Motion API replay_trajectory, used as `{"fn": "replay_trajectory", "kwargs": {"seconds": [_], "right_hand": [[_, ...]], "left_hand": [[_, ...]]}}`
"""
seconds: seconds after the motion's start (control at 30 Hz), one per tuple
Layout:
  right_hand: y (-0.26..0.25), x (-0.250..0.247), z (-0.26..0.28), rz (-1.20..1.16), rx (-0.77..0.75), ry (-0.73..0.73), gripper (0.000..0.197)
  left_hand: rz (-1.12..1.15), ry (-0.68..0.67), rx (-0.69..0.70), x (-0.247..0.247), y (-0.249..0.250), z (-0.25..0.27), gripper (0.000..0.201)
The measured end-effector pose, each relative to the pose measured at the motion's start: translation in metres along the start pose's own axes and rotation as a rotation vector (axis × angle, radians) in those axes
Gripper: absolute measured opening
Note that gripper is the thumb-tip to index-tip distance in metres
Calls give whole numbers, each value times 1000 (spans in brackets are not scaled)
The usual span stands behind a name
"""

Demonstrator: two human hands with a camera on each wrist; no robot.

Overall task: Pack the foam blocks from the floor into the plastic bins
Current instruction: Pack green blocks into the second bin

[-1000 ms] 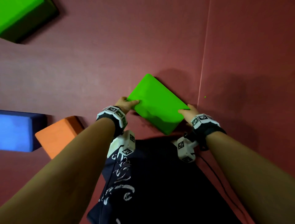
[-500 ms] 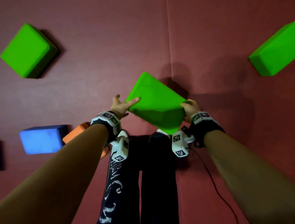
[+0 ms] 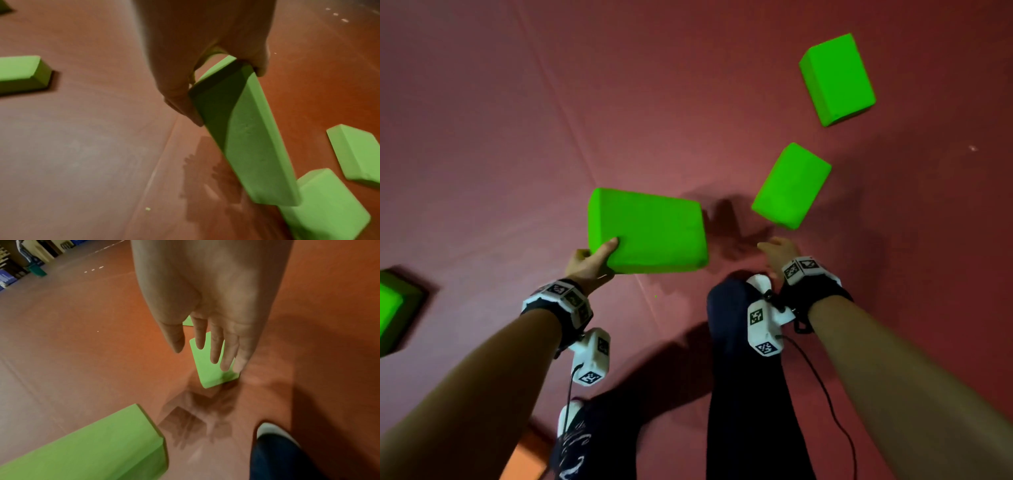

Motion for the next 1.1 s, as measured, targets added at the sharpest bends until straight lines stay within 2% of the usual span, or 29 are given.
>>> {"fn": "replay_trajectory", "kwargs": {"seconds": [0.07, 0.1, 0.13, 0.2, 0.23, 0.3, 0.37, 0.53, 0.63, 0.7, 0.77, 0.87, 0.93, 1.03, 1.1], "right_hand": [[-4, -43, -30, -18, 20, 11, 43], [-8, -65, -43, -16, 31, 7, 35], [-9, -80, -53, -8, 40, 10, 27], [-11, -111, -76, 17, 70, 27, 21], [-13, -123, -86, 23, 85, 38, 25], [-10, -137, -111, 41, 120, 24, 37], [-6, -140, -136, 66, 147, -1, 42], [22, -126, -192, 12, 250, 39, 56], [53, -105, -239, -70, 364, -9, 77], [74, -84, -275, -114, 423, -28, 92], [86, -63, -302, -141, 444, -27, 94], [97, -40, -334, -215, 451, -13, 96], [94, -36, -337, -304, 484, 62, 107], [82, -31, -334, -425, 482, 103, 96], [62, -33, -323, -453, 460, 114, 101]], "left_hand": [[2, 78, -4, 38, 16, -9, 39], [-14, 126, -3, 58, 27, -16, 42], [-16, 169, 10, 72, 35, -22, 54], [-48, 274, -1, 101, 50, -36, 93], [-87, 318, 1, 117, 61, -39, 101], [-193, 357, 41, 155, 88, -45, 103], [-255, 346, 74, 193, 112, -51, 110], [-485, 285, 203, 261, 138, -106, 87], [-546, 253, 273, 294, 150, -135, 81], [-498, 239, 332, 301, 159, -163, 75], [-389, 244, 332, 286, 162, -186, 75], [-367, 145, 315, 263, 150, -214, 76], [-452, 82, 321, 256, 139, -217, 75], [-500, 31, 326, 255, 130, -218, 68], [-481, 44, 346, 252, 126, -226, 62]]}}
Point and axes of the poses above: each hand's wrist, its own z-axis away from the middle knuckle, its own x-axis out of the palm, y = z × x, the point moved 7 cm from there along -z, towards the middle knuckle, and after that the axes turned 2 degrees about x, right-handed, at the moved point
